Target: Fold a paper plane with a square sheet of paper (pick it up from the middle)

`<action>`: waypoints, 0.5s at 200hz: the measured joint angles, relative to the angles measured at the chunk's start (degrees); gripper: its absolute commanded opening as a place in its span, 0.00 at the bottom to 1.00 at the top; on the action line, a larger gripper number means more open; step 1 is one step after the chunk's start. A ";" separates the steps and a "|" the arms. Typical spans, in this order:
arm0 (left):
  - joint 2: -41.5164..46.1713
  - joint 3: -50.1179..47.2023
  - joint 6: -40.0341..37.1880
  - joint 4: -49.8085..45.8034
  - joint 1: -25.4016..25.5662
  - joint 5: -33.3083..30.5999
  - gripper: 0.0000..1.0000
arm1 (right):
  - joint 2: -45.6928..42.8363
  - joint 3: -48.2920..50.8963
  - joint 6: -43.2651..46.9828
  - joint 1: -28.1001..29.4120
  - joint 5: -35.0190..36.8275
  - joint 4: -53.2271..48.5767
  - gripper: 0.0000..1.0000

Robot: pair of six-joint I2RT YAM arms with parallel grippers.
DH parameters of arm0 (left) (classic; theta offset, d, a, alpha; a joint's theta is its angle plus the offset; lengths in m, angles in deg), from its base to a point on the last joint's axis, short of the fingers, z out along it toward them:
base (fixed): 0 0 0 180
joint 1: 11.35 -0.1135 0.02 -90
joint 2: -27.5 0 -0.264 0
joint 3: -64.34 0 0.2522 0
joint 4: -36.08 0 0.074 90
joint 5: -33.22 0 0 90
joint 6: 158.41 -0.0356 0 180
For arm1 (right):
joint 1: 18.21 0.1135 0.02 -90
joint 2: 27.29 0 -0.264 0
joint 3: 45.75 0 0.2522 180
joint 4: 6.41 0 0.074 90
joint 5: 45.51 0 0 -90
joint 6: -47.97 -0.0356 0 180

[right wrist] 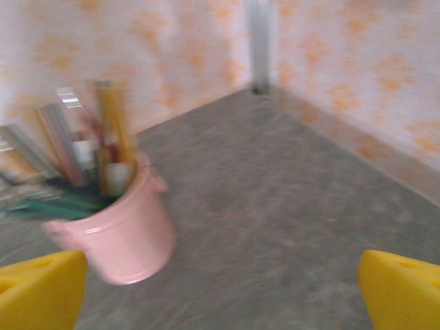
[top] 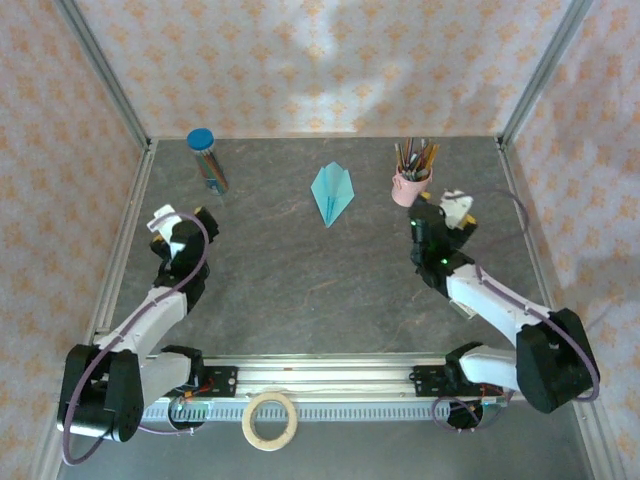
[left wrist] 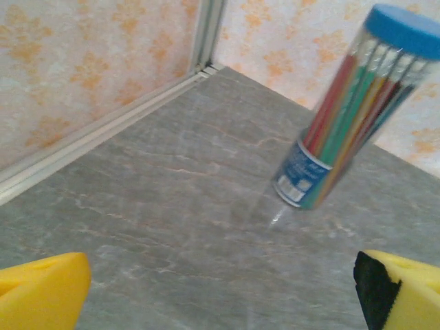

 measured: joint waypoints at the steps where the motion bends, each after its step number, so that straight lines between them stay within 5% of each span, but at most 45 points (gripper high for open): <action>1: 0.00 -0.52 -0.24 0.61 0.00 -0.24 0.99 | -0.07 0.28 0.02 -0.20 0.02 0.24 0.99; 49: -7.08 -9.22 -9.66 19.02 -0.52 -2.03 0.99 | 5.31 11.72 4.22 -9.70 -3.69 18.36 1.00; 100: -15.34 -9.40 -15.02 33.16 -3.02 6.29 0.99 | 14.64 13.49 11.23 -11.45 -12.57 33.16 1.00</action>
